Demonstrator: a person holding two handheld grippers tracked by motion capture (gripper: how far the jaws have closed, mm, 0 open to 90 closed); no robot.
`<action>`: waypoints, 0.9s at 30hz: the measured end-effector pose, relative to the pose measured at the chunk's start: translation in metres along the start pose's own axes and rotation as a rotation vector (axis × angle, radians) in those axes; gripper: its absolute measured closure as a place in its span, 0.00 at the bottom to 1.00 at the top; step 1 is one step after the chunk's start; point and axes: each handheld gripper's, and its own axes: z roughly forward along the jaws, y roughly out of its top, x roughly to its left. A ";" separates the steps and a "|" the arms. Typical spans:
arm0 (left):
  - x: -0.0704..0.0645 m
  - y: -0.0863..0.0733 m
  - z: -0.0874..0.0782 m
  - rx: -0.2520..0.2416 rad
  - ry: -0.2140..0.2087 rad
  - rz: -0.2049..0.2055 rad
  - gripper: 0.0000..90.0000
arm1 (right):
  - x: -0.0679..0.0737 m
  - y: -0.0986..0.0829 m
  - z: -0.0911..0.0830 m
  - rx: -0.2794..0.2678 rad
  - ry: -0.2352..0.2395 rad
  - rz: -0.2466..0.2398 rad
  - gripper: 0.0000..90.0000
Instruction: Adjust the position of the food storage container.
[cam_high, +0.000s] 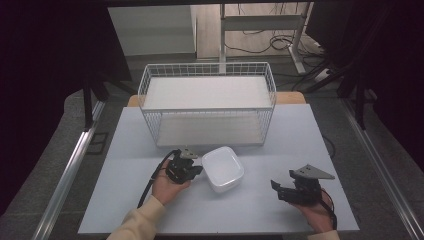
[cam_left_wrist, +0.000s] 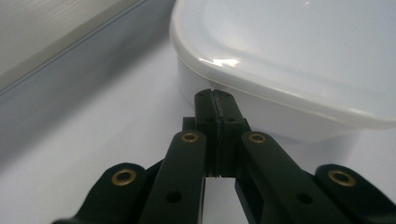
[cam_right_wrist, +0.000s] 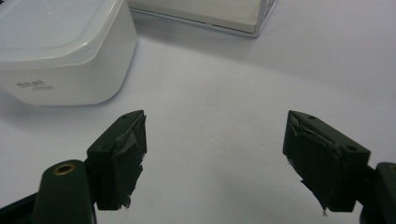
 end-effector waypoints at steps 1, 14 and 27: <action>0.000 0.002 0.002 0.001 0.003 0.003 1.00 | 0.000 0.000 0.000 0.000 0.000 0.000 0.24; 0.007 0.025 0.020 0.000 0.019 -0.022 1.00 | 0.000 0.000 0.000 0.001 0.003 -0.002 0.24; 0.009 0.015 -0.012 -0.064 -0.006 -0.040 0.99 | 0.000 0.000 -0.001 -0.002 0.007 0.001 0.24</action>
